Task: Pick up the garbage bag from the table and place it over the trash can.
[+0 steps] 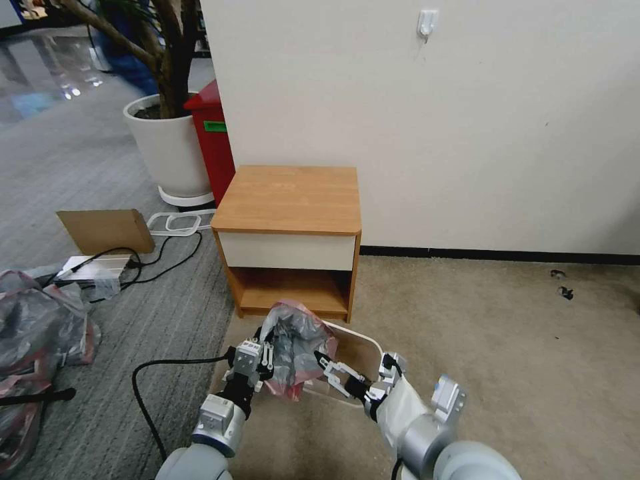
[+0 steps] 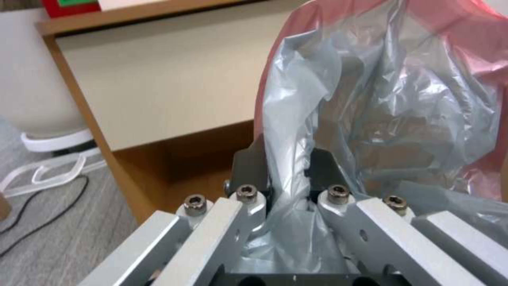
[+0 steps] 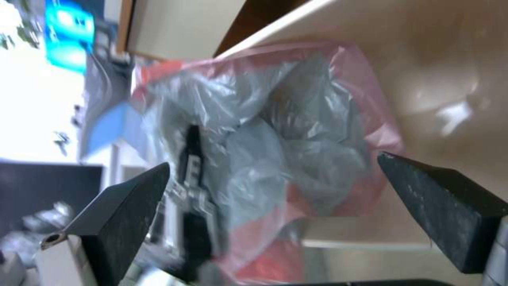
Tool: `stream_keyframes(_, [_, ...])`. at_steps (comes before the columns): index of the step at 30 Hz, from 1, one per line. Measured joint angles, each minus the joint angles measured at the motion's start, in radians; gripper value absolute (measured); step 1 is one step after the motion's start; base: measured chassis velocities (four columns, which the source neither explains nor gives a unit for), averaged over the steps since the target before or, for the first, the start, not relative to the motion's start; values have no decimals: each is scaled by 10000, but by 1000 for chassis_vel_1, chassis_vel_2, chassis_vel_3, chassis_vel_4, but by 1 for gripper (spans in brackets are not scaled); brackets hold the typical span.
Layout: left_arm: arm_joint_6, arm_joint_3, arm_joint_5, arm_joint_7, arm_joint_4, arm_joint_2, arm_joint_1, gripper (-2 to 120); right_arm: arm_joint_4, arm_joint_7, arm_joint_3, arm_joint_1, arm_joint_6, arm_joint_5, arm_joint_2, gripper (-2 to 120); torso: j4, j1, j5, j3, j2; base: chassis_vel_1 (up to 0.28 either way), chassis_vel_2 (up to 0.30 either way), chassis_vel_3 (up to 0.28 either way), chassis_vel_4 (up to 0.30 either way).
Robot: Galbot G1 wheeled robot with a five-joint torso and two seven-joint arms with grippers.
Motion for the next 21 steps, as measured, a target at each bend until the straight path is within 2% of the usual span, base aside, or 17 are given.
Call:
stream_keyframes(4, [-249, 16, 60, 29, 22, -92, 16, 7, 13, 634, 453, -10, 595, 1913, 295, 100, -1, 0, 0, 0, 0, 0, 0, 0, 0])
stream_keyframes(9, [-283, 33, 59, 34, 27, -149, -32, 7, 56, 1460, 645, -8, 962, 3054, 417, 100, -1, 0, 0, 0, 0, 0, 0, 0, 0])
stream_keyframes(21, [-405, 20, 52, 79, 44, -189, -44, 7, 97, 1852, 659, 216, 1562, 4181, 676, 100, -1, 0, 0, 0, 0, 0, 0, 0, 0])
